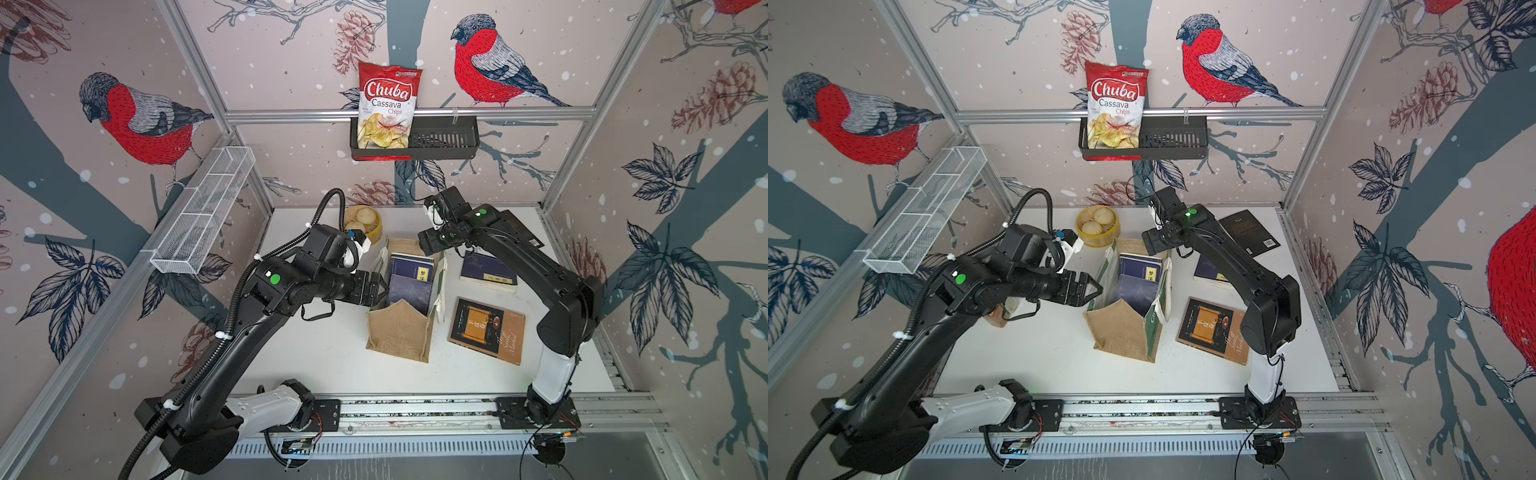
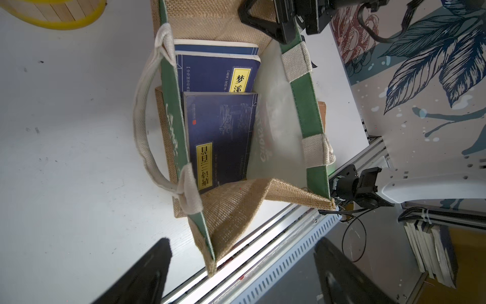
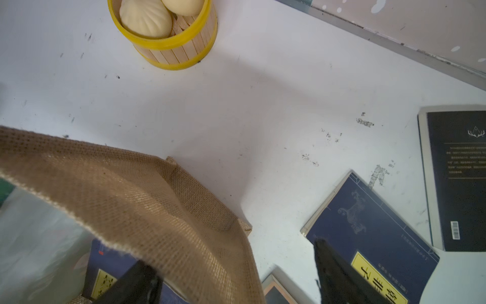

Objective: Take out the books from the canvas bag
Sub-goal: Adjust the canvas bag at the center of the board.

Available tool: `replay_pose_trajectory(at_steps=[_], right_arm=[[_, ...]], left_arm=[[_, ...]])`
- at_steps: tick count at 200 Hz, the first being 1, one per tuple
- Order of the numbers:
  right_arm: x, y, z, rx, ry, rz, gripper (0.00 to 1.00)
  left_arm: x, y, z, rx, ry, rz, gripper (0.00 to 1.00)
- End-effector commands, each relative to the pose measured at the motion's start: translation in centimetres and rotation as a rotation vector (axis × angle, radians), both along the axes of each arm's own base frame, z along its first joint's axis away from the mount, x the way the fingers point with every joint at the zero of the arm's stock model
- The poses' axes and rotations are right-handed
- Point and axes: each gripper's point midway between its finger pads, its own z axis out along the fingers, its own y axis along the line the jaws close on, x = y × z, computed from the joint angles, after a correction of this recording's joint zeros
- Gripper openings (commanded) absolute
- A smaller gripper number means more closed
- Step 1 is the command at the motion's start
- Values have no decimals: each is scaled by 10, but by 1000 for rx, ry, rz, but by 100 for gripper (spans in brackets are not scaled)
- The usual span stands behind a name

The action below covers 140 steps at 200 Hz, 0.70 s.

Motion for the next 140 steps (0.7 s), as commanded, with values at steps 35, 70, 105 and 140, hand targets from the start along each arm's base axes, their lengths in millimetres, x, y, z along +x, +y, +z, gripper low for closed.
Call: replay_pose_trajectory(at_steps=[35,70,105,140], right_arm=[[-14,11,-20,20,93,66,36],[-25,1,-4,80,70,13,17],[-37,-5,9,122,90,-39,4],[-49,-16,29,255,60,-154,0]], left_arm=[[-29,-13,-31,-109,192,26,91],[-23,-25,-51,-161,275,88,97],[-10,-30,-63,-162,280,151,97],[7,-29,-75,-68,258,164,95]])
